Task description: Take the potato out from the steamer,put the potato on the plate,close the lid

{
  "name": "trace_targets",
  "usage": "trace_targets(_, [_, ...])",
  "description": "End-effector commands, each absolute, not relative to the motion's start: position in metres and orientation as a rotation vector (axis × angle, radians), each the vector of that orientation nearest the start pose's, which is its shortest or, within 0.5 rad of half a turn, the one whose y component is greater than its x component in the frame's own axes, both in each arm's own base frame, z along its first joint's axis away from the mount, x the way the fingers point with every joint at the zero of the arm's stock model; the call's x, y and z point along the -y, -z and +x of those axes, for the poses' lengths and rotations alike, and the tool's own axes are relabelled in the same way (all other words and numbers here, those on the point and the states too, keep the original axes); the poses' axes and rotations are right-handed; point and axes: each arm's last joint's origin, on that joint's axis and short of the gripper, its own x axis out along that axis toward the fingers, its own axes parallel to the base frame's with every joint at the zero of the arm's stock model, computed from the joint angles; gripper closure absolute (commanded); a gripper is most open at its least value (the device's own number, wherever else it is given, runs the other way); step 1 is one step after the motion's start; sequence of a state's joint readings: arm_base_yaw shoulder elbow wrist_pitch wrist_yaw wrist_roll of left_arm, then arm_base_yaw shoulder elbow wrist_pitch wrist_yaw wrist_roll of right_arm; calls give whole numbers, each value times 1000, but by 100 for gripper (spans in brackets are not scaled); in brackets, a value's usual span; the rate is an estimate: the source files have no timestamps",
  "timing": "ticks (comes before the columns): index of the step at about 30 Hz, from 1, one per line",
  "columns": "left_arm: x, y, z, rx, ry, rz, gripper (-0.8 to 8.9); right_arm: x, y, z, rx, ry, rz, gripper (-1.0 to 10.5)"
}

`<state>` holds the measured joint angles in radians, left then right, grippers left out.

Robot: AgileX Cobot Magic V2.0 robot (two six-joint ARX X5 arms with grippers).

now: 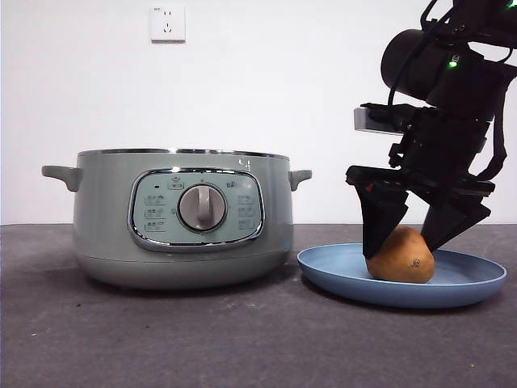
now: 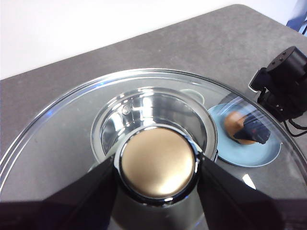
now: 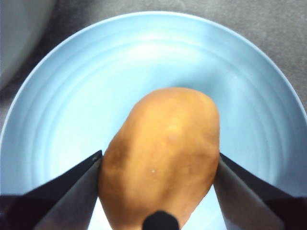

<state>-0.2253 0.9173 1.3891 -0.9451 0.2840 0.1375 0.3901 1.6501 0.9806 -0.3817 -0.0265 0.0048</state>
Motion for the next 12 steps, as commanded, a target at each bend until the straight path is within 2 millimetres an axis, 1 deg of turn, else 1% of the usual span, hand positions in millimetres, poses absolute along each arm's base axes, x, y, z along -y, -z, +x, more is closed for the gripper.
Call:
trace_targets(1, [38, -444, 131, -369, 542, 123, 822, -119, -171, 293, -1070, -357, -169, 942])
trace_targets(2, [39, -443, 133, -372, 543, 124, 822, -118, -171, 293, -1073, -350, -161, 890])
trace_targets(4, [40, -442, 138, -380, 549, 133, 822, -118, -171, 293, -1078, -346, -158, 656])
trace_targets(6, [42, -441, 144, -387, 569, 134, 822, -118, -171, 293, -1078, -345, -158, 392])
trace_targets(7, [43, -440, 147, -389, 573, 133, 822, -118, -171, 293, -1077, -345, -157, 295])
trace_targets(8, [44, -439, 150, -390, 574, 133, 822, -118, -171, 293, -1078, -343, -153, 262])
trace_targets(9, [45, -439, 154, -387, 575, 134, 822, -118, -171, 293, -1077, -341, -151, 253])
trace_targets(12, [50, -438, 167, -378, 606, 131, 822, -117, -174, 293, -1065, -336, -152, 253])
